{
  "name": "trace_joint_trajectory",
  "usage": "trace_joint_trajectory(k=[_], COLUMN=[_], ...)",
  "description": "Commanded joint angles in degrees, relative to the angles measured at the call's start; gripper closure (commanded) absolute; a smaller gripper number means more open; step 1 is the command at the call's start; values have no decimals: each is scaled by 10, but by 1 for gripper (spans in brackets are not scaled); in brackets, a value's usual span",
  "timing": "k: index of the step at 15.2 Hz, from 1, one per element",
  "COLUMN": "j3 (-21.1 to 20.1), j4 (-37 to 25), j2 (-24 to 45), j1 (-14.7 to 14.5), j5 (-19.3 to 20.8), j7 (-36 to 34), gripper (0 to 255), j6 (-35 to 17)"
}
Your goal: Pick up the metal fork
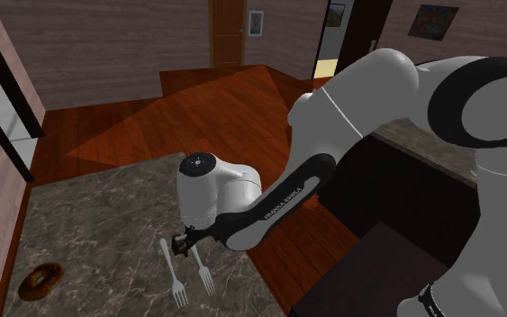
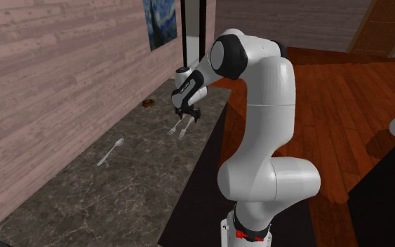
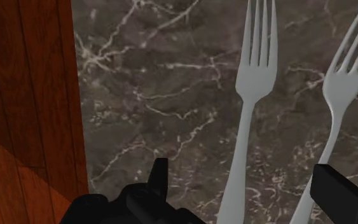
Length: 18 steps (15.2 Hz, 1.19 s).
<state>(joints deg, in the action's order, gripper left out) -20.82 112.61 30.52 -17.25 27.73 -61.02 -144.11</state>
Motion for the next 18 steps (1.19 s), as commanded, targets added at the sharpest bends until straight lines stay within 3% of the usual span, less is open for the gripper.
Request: trace_joint_trajectory(k=[1,10,11,18], j3=[8,31,31,31], j4=[-34,-44,-46,-45], j2=[28,74,75,74], j1=[-14,-31,-31,-31], j5=[11,37,37,37], j7=[-8,-29,-29,-29], gripper=[0,0,255,255], j6=[4,-31,-30,-30])
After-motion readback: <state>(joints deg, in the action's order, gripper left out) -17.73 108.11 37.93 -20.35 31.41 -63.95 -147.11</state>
